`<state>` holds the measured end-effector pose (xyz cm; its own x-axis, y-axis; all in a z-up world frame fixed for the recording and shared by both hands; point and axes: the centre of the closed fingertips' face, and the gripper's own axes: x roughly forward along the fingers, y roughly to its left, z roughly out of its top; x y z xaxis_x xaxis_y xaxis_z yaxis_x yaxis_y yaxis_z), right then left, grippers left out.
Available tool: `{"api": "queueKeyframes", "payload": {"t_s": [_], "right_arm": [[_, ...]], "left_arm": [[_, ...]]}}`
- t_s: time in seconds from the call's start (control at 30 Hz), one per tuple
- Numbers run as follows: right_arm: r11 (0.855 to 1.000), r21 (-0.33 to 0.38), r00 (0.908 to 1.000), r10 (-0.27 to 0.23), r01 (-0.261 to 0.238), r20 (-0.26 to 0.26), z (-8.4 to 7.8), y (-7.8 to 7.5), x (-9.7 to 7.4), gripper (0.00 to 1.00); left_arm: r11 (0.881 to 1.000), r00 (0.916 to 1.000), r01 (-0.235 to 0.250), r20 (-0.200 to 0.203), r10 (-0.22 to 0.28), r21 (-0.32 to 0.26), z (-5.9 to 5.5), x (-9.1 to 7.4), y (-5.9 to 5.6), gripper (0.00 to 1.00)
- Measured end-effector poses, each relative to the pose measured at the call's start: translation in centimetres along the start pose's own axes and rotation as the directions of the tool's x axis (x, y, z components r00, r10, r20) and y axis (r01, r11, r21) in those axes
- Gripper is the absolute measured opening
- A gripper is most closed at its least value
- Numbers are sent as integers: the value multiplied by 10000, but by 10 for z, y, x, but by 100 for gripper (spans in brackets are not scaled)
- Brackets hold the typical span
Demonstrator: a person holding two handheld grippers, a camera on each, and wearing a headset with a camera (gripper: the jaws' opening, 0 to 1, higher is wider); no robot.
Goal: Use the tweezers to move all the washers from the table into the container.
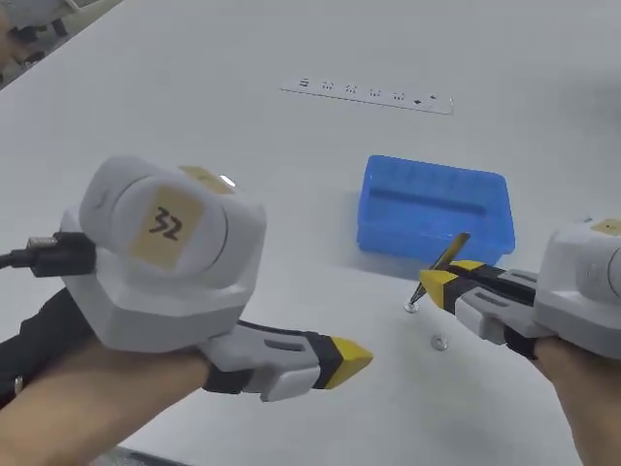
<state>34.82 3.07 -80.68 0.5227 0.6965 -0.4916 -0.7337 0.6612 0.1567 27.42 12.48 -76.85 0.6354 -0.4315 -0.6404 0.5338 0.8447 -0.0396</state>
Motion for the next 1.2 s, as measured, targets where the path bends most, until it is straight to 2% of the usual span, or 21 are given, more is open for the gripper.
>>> {"api": "queueKeyframes", "payload": {"t_s": [0.17, 0.37, 0.4, 0.43, 0.57, 0.73, 0.83, 1.2], "right_arm": [[10000, -40, 10000, 31, -31, 44, 1, 1, 2, 5], [9991, -418, 10000, -58, 57, -23, 0, -1, 1, 5], [9980, -629, 9998, -116, 105, -176, -3, -2, 2, 5], [9970, -757, 9998, -147, 139, -105, -2, -2, 2, 5], [9954, -957, 9999, -50, 35, -155, -1, 0, 4, 4], [9969, -779, 9996, 43, -64, -270, 0, -1, 3, 4], [9997, -139, 9997, 219, -218, 107, 10, 2, 0, 4], [9992, -388, 9968, 145, -114, 791, 49, 2, -13, 4]], "left_arm": [[10000, 10000, 19, -23, -19, 32, 0, 1, -2, 96], [10000, 10000, -27, -34, 28, 91, 0, 1, 0, 96], [9999, 10000, -31, -43, 31, 99, -1, 1, 0, 96], [10000, 10000, -29, -55, 30, 92, -1, 1, 0, 96], [9999, 9999, -21, -100, 22, 117, -2, 1, 1, 96], [9999, 9999, 13, -105, -11, 146, -1, 1, 0, 96], [9998, 10000, 20, -94, -18, 173, -1, 1, 0, 96], [9998, 9999, 14, -136, -12, 186, -2, 0, 1, 96]]}}
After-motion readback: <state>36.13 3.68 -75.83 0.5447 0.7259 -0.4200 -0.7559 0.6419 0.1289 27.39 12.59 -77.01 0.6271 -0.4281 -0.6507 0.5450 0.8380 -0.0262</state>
